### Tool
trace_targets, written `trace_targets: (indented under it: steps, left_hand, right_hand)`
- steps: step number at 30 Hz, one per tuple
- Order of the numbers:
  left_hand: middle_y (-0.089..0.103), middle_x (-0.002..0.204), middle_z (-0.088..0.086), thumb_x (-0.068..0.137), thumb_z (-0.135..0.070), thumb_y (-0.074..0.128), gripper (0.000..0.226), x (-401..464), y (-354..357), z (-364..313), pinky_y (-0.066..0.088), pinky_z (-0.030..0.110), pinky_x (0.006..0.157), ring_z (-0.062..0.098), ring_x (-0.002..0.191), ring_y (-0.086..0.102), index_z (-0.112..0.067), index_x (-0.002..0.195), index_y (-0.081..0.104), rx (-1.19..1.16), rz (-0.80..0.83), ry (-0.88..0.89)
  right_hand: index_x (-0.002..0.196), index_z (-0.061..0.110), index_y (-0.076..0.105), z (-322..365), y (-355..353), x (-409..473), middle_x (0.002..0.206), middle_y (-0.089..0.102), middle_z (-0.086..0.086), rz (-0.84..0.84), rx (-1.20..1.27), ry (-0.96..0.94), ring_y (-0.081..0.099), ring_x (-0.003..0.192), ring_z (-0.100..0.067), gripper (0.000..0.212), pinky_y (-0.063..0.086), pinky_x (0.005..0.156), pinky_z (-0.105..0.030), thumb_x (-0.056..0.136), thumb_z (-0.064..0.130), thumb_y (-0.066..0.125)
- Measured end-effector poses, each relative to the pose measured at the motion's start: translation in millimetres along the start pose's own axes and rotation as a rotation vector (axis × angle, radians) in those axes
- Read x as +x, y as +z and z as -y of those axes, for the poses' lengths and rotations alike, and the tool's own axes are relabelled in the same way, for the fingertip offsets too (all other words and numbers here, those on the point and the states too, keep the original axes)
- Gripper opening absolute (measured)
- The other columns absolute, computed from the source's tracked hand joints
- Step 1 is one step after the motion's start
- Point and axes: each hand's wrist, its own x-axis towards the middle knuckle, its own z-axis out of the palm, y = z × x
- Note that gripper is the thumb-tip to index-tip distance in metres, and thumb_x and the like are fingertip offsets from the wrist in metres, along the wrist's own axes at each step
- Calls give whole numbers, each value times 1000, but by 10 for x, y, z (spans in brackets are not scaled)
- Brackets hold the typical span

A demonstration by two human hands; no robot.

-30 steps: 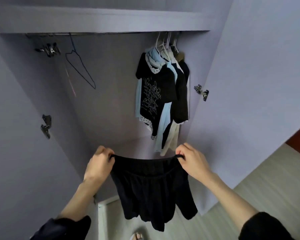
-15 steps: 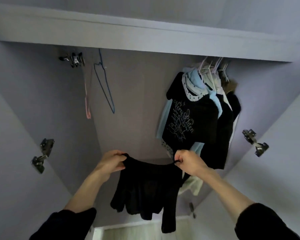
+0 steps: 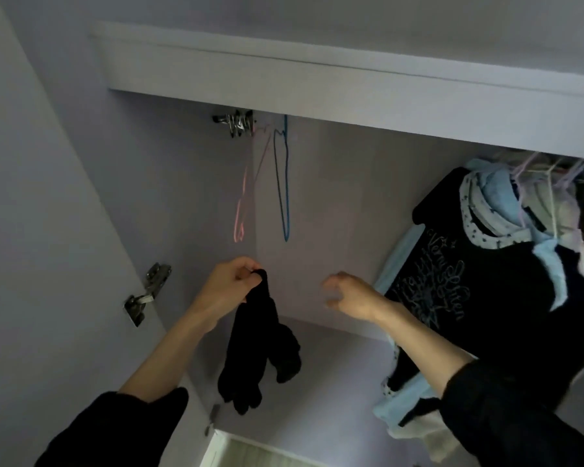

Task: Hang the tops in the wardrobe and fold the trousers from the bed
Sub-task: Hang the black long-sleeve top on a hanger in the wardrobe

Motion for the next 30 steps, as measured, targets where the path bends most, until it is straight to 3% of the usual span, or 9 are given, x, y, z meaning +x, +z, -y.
trace_targets:
  steps: [4,10,13,15,17,23,25,28,30]
  left_hand:
    - [55,73,6,89,0,55,22,5,-138,31,47,26,62,14,66,53,-18,77,60,-24,-63,3]
    - [57,69,4,87,3,57,27,-3,-408,50,47,25,58,14,63,53,-20,74,62,-59,-145,10]
    - [56,67,3,87,4,58,28,-14,-459,73,46,17,51,12,61,53,-20,74,62,-58,-157,2]
    - [56,67,4,87,5,57,29,-16,-442,85,45,17,51,12,61,52,-20,73,62,-59,-156,-12]
    - [56,66,4,86,6,57,30,-17,-430,78,45,21,53,13,60,52,-20,72,62,-66,-164,-13]
    - [59,65,1,86,3,58,29,-21,-505,36,49,23,56,12,61,56,-21,72,63,-57,-193,4]
    - [58,64,0,86,3,59,28,-29,-522,23,49,19,52,10,60,56,-22,72,63,-40,-208,26]
    - [60,68,4,85,3,59,27,-43,-522,27,51,27,60,17,67,58,-21,73,63,6,-215,40]
    - [60,72,8,84,3,59,25,-53,-514,50,51,30,63,20,70,58,-20,75,64,36,-220,38]
  right_hand:
    - [124,9,54,617,-232,310,126,58,-12,-248,575,-92,56,112,-23,31,44,100,-34,96,22,52]
    - [140,1,34,1290,-447,673,124,55,-19,-252,1154,-33,56,99,-23,54,48,94,-35,93,14,57]
    - [135,2,37,1378,-502,732,114,59,-19,-94,1316,39,59,99,-29,47,47,90,-37,92,3,56]
    - [106,2,52,1414,-544,775,96,57,-12,15,1414,54,59,90,-25,15,47,89,-36,94,10,55]
    - [88,8,52,1470,-587,819,98,54,-10,50,1483,63,57,92,-23,14,46,93,-38,94,19,56]
    - [89,12,48,1600,-603,911,96,57,-11,139,1687,47,51,107,-25,17,40,103,-41,95,26,54]
    - [86,9,50,1647,-597,934,90,57,-10,125,1720,64,55,96,-24,18,45,96,-39,96,23,52]
    - [77,5,51,1748,-651,932,76,50,-11,46,1932,66,53,71,-22,21,56,59,-30,97,11,48]
    - [78,5,51,1779,-720,937,72,48,-11,-3,2055,21,48,61,-18,20,50,43,-20,97,2,46]
